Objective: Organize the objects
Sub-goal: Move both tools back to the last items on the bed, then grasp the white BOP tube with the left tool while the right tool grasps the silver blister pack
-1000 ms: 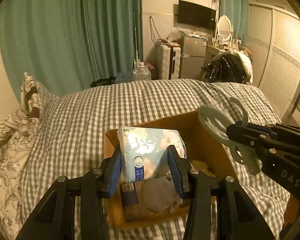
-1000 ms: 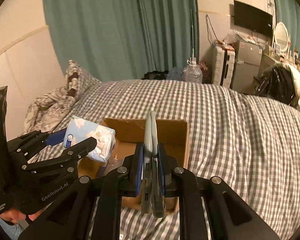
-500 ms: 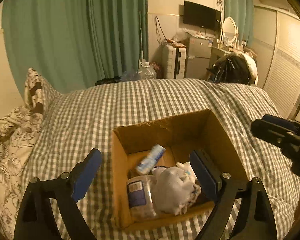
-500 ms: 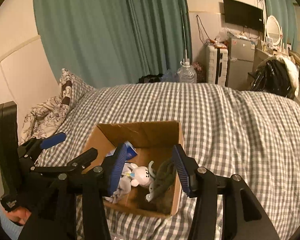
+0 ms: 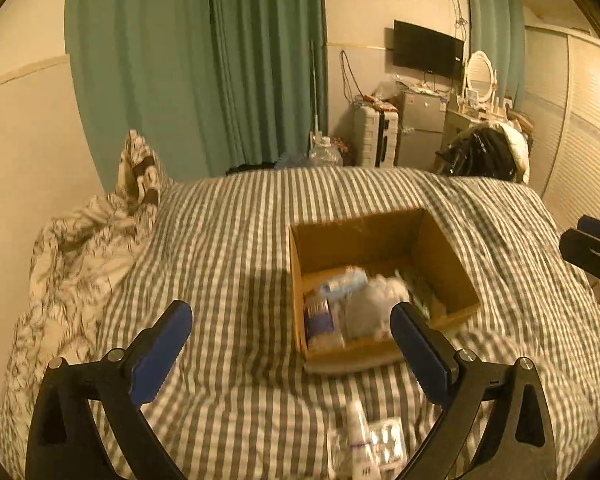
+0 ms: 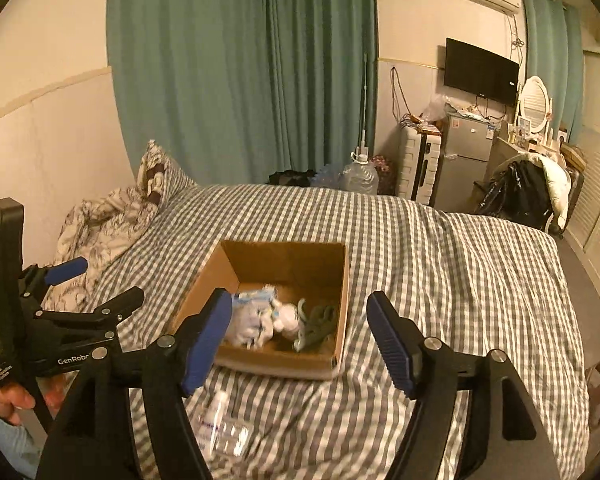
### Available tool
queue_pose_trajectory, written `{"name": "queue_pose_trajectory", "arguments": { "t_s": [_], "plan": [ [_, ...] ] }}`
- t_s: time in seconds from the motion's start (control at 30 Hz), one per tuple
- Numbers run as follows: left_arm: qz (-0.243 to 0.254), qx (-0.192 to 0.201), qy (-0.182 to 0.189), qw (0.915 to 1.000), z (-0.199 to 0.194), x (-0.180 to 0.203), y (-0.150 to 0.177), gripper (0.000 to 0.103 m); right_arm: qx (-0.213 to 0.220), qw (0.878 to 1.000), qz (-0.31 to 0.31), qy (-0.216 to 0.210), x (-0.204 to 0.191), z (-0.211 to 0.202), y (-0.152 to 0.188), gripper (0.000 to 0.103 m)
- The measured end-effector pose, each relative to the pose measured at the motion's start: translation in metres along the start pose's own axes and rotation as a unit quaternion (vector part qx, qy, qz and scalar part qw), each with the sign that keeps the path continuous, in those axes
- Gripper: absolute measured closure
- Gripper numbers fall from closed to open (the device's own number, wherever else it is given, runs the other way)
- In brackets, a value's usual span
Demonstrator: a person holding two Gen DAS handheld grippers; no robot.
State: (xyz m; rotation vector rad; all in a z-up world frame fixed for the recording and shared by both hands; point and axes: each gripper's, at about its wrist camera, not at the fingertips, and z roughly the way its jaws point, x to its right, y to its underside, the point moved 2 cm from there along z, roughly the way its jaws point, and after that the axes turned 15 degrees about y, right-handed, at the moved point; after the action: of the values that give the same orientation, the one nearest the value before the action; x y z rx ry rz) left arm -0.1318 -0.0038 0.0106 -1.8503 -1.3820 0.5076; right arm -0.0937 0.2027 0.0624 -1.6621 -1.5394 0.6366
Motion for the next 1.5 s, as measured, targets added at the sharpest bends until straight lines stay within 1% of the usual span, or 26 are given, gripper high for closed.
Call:
{"name": "queue_pose_trajectory", "arguments": {
  "t_s": [0.1, 0.2, 0.27, 0.37, 0.47, 0.6, 0.73, 0.83, 0.9, 0.93, 0.97, 1.0, 1.03, 1.07, 1.13, 1.23, 1.3, 1.4, 1.5],
  "plan": [
    [-0.008, -0.014, -0.002, 0.9999, 0.002, 0.001, 0.026, 0.001, -0.019, 1.000, -0.009, 0.002, -0.009, 0.003, 0.027, 0.033],
    [-0.016, -0.031, -0.017, 0.9992, 0.013, 0.001, 0.054, 0.001, -0.049, 0.999, -0.019, 0.000, -0.022, 0.018, 0.061, 0.033],
    [-0.016, -0.048, -0.027, 0.9984, 0.026, 0.002, 0.074, 0.001, -0.074, 0.997, -0.032, -0.001, -0.030, 0.034, 0.085, 0.033],
    [-0.026, -0.075, -0.021, 0.9966, 0.046, 0.005, 0.103, 0.001, -0.109, 0.992, -0.056, 0.009, -0.041, 0.062, 0.117, 0.033],
    [-0.030, -0.100, -0.012, 0.9944, 0.066, 0.009, 0.125, 0.001, -0.141, 0.988, -0.055, 0.011, -0.043, 0.084, 0.138, 0.033],
    [-0.022, -0.132, -0.004, 0.9910, 0.086, 0.015, 0.143, 0.004, -0.170, 0.984, -0.047, 0.005, -0.045, 0.102, 0.149, 0.033],
    [-0.014, -0.148, 0.009, 0.9888, 0.104, 0.025, 0.153, 0.011, -0.190, 0.981, -0.040, 0.002, -0.044, 0.113, 0.154, 0.033],
    [-0.007, -0.162, 0.020, 0.9866, 0.117, 0.031, 0.157, 0.019, -0.199, 0.979, -0.037, 0.002, -0.043, 0.117, 0.156, 0.033],
    [0.003, -0.180, 0.027, 0.9833, 0.129, 0.034, 0.164, 0.026, -0.199, 0.979, -0.037, 0.003, -0.044, 0.117, 0.157, 0.033],
    [0.007, -0.186, 0.027, 0.9821, 0.132, 0.036, 0.167, 0.035, -0.199, 0.979, -0.038, 0.004, -0.043, 0.117, 0.157, 0.033],
    [0.006, -0.186, 0.037, 0.9819, 0.132, 0.037, 0.167, 0.046, -0.198, 0.979, -0.038, 0.004, -0.044, 0.116, 0.157, 0.033],
    [0.003, -0.184, 0.050, 0.9816, 0.132, 0.038, 0.167, 0.055, -0.198, 0.979, -0.039, 0.006, -0.045, 0.116, 0.156, 0.033],
    [0.001, -0.183, 0.067, 0.9809, 0.130, 0.038, 0.167, 0.073, -0.198, 0.979, -0.041, 0.007, -0.045, 0.116, 0.156, 0.033],
    [0.001, -0.182, 0.069, 0.9808, 0.128, 0.038, 0.168, 0.076, -0.198, 0.979, -0.046, 0.010, -0.047, 0.116, 0.156, 0.033],
    [-0.002, -0.179, 0.063, 0.9817, 0.122, 0.037, 0.168, 0.076, -0.199, 0.978, -0.056, 0.012, -0.051, 0.116, 0.157, 0.033],
    [-0.021, -0.168, 0.065, 0.9835, 0.105, 0.029, 0.165, 0.076, -0.195, 0.977, -0.081, 0.008, -0.062, 0.112, 0.158, 0.033],
    [-0.025, -0.158, 0.061, 0.9853, 0.094, 0.022, 0.160, 0.076, -0.189, 0.977, -0.099, 0.002, -0.070, 0.109, 0.159, 0.028],
    [-0.026, -0.140, 0.041, 0.9890, 0.074, 0.008, 0.151, 0.076, -0.188, 0.974, -0.128, -0.016, -0.083, 0.107, 0.160, 0.028],
    [-0.021, -0.131, 0.011, 0.9912, 0.057, -0.006, 0.146, 0.076, -0.193, 0.964, -0.177, -0.046, -0.102, 0.106, 0.163, 0.028]
  ]
}}
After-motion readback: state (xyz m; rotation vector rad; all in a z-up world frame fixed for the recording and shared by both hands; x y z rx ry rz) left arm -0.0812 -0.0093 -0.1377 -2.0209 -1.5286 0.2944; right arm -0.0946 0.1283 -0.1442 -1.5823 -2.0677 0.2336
